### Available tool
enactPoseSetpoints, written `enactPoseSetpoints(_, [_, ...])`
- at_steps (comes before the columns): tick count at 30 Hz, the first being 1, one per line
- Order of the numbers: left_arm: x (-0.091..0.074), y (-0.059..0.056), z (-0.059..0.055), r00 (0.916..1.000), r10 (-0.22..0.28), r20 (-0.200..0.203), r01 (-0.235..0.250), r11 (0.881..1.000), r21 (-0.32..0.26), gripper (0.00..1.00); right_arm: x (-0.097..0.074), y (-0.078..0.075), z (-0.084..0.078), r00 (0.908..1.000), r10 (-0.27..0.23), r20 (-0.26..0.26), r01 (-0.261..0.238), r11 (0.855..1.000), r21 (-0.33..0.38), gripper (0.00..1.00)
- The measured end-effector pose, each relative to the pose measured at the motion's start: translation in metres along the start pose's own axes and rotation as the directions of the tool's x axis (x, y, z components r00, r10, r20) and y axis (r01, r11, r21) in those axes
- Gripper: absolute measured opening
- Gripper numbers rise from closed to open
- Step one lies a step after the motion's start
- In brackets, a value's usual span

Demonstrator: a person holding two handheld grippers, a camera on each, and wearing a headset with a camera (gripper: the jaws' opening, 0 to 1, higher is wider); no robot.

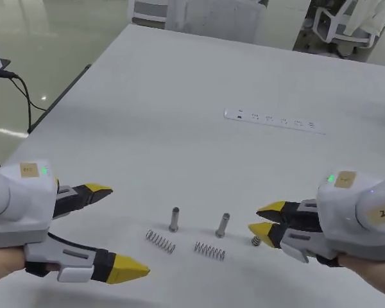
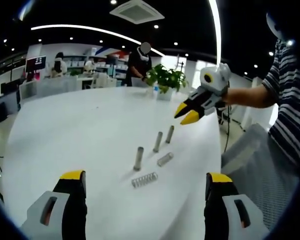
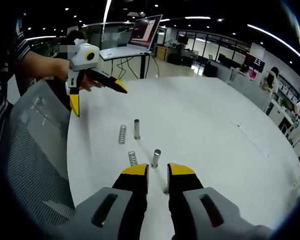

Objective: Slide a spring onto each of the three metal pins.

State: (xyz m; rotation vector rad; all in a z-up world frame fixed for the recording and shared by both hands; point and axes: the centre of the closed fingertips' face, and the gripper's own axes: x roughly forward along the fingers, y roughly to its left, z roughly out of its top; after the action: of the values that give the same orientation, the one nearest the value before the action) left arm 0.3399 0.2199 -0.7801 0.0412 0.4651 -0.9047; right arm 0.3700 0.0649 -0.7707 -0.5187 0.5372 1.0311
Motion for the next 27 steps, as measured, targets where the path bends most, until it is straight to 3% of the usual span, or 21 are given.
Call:
enactPoseSetpoints(10, [-0.004,0.003,-0.002,1.0,0.006,-0.008,-0.006,1.0,0.003,0.96,0.012,0.018,0.008,0.9999,0.013,0.007,-0.012,0.998,-0.067,0.09])
enactPoseSetpoints(17, [-0.004,0.002,-0.003,0.9999,0.004,-0.013,-0.004,1.0,0.007,0.96,0.029,0.041,-0.006,0.996,0.08,-0.041,-0.083,0.993,-0.082,0.1])
enactPoseSetpoints(27, [-0.003,-0.002,-0.007,0.9996,-0.002,-0.029,0.002,1.0,0.012,0.96,0.05,0.048,-0.021,0.988,0.112,-0.106,-0.124,0.986,-0.113,0.1])
